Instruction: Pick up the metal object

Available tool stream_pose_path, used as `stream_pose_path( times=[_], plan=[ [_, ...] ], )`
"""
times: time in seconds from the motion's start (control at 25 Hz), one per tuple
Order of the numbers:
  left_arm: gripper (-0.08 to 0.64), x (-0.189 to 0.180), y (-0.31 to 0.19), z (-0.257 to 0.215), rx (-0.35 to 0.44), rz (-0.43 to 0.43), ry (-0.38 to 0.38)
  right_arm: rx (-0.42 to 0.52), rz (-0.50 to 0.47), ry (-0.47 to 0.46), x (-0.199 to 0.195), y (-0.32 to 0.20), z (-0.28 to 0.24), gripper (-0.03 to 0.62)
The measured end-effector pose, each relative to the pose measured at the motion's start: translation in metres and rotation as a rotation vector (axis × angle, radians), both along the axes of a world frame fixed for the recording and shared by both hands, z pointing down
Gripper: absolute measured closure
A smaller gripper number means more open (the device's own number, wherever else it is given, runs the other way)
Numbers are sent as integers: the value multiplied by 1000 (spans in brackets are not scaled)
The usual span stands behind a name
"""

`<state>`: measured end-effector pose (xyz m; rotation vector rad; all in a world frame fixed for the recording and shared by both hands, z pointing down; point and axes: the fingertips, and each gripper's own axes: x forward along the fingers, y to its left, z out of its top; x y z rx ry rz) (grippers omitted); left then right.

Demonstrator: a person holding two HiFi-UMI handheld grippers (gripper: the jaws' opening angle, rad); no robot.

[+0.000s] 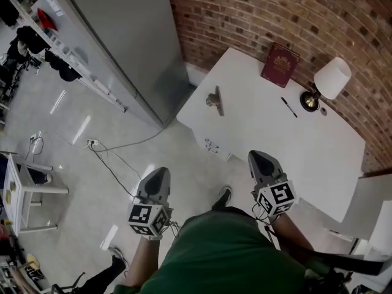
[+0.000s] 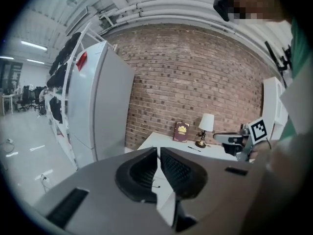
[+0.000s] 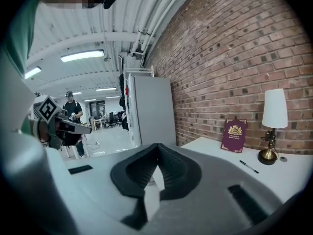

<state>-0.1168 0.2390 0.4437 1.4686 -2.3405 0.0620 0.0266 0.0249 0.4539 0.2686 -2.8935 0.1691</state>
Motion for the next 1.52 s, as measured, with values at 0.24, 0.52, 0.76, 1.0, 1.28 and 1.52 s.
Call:
stream_pose_path(
  times=[0.24, 0.52, 0.76, 1.0, 1.28, 1.52],
  plan=[
    [540, -9, -52, 1, -12, 14, 18, -19, 26, -14, -2, -53, 2, 591],
    [540, -26, -111, 8, -45, 82, 19, -82, 124, 11, 11, -101, 23, 591],
    [540, -66, -168, 31, -60, 172, 79, -124, 277, 4, 12, -135, 21, 591],
    [540, -109, -228, 62, -79, 297, 184, -101, 433, 36, 4, -161, 22, 591],
    [538, -153, -288, 119, -138, 403, 380, -78, 572, 79, -20, -174, 15, 591],
    [469, -167, -321, 176, -205, 481, 596, -38, 641, 126, -43, -174, 7, 591]
  ],
)
